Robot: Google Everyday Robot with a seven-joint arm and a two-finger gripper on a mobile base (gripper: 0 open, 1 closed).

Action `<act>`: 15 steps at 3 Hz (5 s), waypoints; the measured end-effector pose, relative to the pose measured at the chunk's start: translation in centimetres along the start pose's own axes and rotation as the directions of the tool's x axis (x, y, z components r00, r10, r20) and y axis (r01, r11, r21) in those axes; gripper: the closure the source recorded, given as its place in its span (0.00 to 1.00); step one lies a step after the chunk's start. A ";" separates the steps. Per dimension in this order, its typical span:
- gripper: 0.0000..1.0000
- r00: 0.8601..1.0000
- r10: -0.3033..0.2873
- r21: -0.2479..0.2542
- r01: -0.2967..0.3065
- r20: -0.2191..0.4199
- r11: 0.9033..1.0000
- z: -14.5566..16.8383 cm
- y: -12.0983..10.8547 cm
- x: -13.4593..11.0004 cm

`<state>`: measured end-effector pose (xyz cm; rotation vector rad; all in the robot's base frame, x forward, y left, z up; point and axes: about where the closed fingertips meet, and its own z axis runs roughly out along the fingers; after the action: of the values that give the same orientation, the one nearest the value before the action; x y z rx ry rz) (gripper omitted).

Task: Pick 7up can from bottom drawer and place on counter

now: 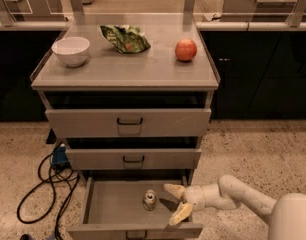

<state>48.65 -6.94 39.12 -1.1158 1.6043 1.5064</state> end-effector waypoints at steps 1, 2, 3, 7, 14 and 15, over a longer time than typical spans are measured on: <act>0.00 1.000 0.005 0.066 -0.004 -0.016 0.998 0.2 -1.7 0.7; 0.00 1.000 0.001 0.071 0.001 -0.023 0.997 0.5 -1.7 0.8; 0.00 0.985 -0.152 0.128 0.162 -0.078 0.979 0.2 0.2 -0.3; 0.00 0.901 -0.366 0.188 0.411 -0.235 0.892 6.0 0.6 2.1; 0.00 0.789 -0.309 0.607 0.609 -0.531 0.510 0.0 -15.2 0.3; 0.00 0.789 -0.311 0.607 0.609 -0.531 0.510 0.1 -15.2 0.3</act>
Offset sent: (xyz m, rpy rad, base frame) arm 0.0110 0.0012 -0.0159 -0.0648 -0.0195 -0.0662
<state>62.27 -6.46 32.40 -1.1967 1.7012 0.1666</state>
